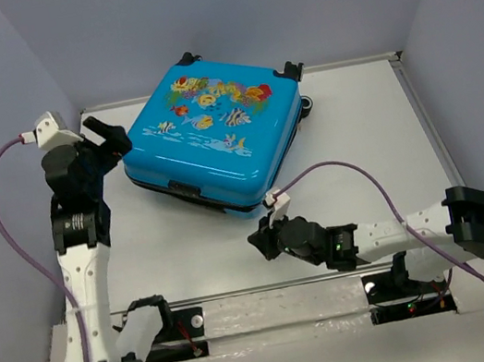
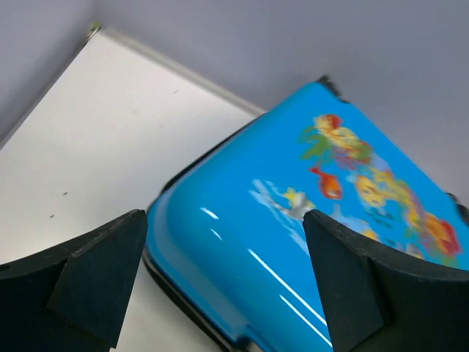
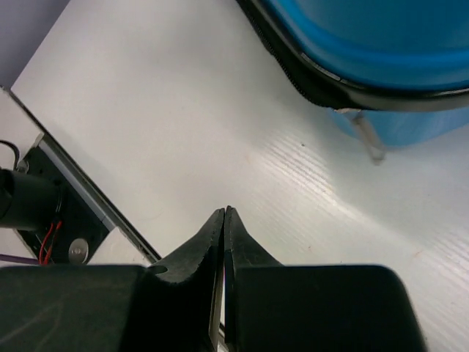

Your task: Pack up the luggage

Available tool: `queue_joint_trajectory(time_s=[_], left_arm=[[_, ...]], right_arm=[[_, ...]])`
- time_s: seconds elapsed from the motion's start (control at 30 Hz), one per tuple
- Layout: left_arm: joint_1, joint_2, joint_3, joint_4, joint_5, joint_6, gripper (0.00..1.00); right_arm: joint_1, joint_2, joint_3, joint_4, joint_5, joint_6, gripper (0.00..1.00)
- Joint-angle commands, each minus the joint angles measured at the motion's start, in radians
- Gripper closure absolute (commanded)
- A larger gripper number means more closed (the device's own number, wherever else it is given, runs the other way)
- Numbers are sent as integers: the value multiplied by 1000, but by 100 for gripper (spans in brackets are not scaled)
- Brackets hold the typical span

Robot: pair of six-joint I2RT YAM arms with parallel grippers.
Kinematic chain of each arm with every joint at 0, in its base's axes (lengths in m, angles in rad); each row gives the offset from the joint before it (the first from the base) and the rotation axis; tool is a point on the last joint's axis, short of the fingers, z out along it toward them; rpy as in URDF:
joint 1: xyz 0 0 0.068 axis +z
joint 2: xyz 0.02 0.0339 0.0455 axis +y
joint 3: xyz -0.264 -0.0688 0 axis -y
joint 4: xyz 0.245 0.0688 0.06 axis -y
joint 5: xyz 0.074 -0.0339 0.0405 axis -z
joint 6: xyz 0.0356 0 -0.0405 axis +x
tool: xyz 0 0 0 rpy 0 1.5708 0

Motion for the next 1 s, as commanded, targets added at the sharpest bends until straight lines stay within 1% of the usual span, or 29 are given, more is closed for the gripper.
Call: queue_joint_trajectory(time_s=[0.0, 0.03, 0.13, 0.17, 0.3, 0.4, 0.43, 0.47, 0.5, 0.53, 0.57, 0.6, 0.63, 0.67, 0.7, 0.73, 0.77, 0.87, 0.9, 0.97], left_arm=[[173, 197, -1, 9, 228, 1, 1], [182, 239, 15, 26, 239, -4, 1], [184, 283, 44, 65, 262, 3, 1], [182, 324, 50, 71, 321, 7, 1], [179, 429, 65, 91, 432, 12, 1], [147, 471, 12, 164, 496, -19, 1], [123, 483, 1, 175, 504, -20, 2], [57, 487, -10, 180, 471, -14, 3], [32, 492, -17, 180, 452, -7, 3], [-11, 498, -39, 180, 450, -7, 4], [-28, 497, -48, 181, 464, -11, 5], [-48, 492, -54, 184, 482, -16, 5], [-54, 481, -69, 189, 473, -20, 6], [-56, 462, -71, 187, 449, -14, 6], [-57, 451, -70, 172, 441, -13, 6], [-57, 442, -68, 168, 435, -11, 6], [-57, 423, -71, 164, 427, -10, 6], [-60, 399, -94, 163, 401, -5, 6], [-60, 397, -100, 163, 395, -2, 6], [-65, 397, -114, 160, 395, -2, 6]], right_arm=[[13, 16, 20, 12, -61, 22, 93], [13, 18, 22, 9, -59, 26, 93], [13, 18, 35, -2, -62, 22, 93], [13, 19, 41, -6, -62, 17, 93], [13, 32, 66, -23, -48, 14, 93], [13, 16, 98, -97, -13, 48, 93], [13, 6, 121, -176, 1, 75, 93], [13, -19, 140, -228, 27, 86, 88], [1, -33, 164, -291, 37, 103, 76], [-22, -45, 189, -459, 51, 124, 48], [-36, -63, 209, -529, 62, 155, 35], [-54, -127, 212, -568, 45, 178, 24], [-77, -170, 201, -588, 6, 177, 8], [-130, -215, 187, -588, -42, 170, 5], [-151, -306, 168, -588, -82, 169, 0], [-171, -307, 166, -594, -91, 166, 0], [-197, -377, 172, -621, -99, 158, 0], [-325, -447, 233, -727, -69, 137, 0], [-326, -458, 247, -744, -68, 129, 0], [-424, -465, 293, -766, -44, 102, 0]])
